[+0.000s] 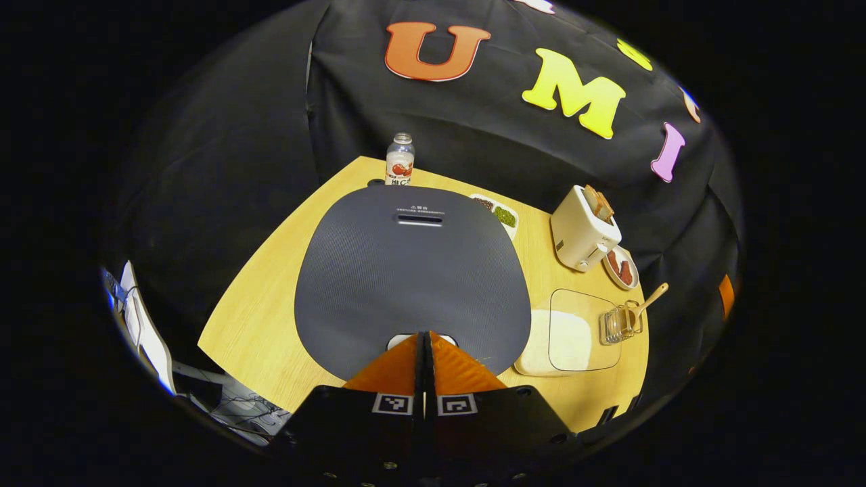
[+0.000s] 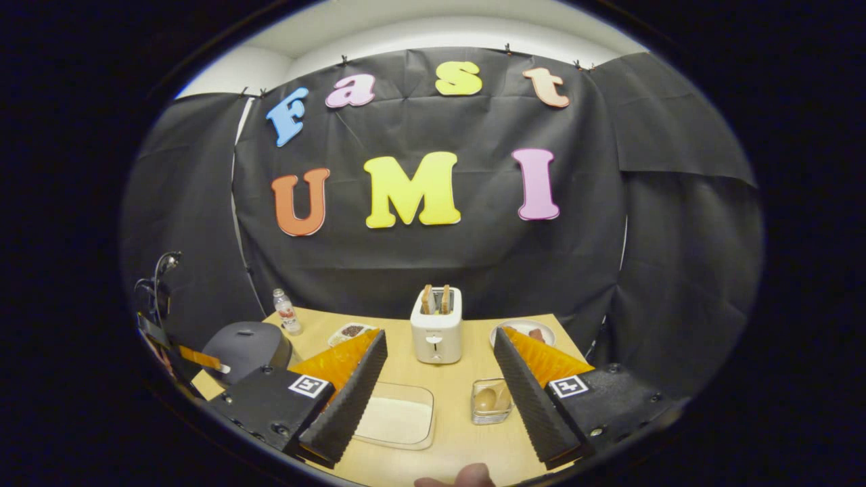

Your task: Close the left gripper, press the button to open the rice cooker; take a wooden spoon from the chopstick holder with the right hand, scoop a spoonful of rice and pour it into the rice cooker, then put the wooden spoon back into the chopstick holder.

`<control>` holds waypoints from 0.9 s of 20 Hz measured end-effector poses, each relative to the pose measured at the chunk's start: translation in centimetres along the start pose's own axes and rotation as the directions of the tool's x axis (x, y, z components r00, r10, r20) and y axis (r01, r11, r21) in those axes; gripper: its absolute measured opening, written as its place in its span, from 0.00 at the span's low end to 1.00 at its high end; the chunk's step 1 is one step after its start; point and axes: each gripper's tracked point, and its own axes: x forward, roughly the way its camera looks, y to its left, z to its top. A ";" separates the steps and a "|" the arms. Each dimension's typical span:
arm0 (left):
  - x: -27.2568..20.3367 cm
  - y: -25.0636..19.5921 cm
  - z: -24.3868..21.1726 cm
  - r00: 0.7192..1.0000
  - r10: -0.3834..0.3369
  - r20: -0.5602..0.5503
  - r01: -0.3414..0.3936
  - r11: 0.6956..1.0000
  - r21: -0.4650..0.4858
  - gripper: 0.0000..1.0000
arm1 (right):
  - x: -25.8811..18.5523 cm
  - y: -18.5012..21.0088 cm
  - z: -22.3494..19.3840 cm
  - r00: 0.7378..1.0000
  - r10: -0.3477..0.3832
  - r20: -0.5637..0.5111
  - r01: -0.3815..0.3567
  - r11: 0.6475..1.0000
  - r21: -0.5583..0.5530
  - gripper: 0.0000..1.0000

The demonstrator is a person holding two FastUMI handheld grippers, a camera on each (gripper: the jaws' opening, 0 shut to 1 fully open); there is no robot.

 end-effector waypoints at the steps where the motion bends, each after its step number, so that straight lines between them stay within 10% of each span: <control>1: 0.0 0.0 -0.3 1.000 0.000 -0.020 0.000 1.000 -0.002 0.00 | 0.1 -0.1 0.0 1.000 -0.005 -0.004 0.005 1.000 0.005 1.00; 12: -0.4 0.1 -0.3 1.000 0.025 -0.008 -0.025 1.000 -0.005 0.00 | 0.1 0.9 -0.1 1.000 0.019 -0.012 -0.019 1.000 0.010 0.97; 18: -4.8 -1.1 5.4 0.975 0.037 0.219 -0.047 0.998 0.042 0.00 | -1.2 0.6 1.6 1.000 0.019 0.022 -0.019 1.000 -0.002 1.00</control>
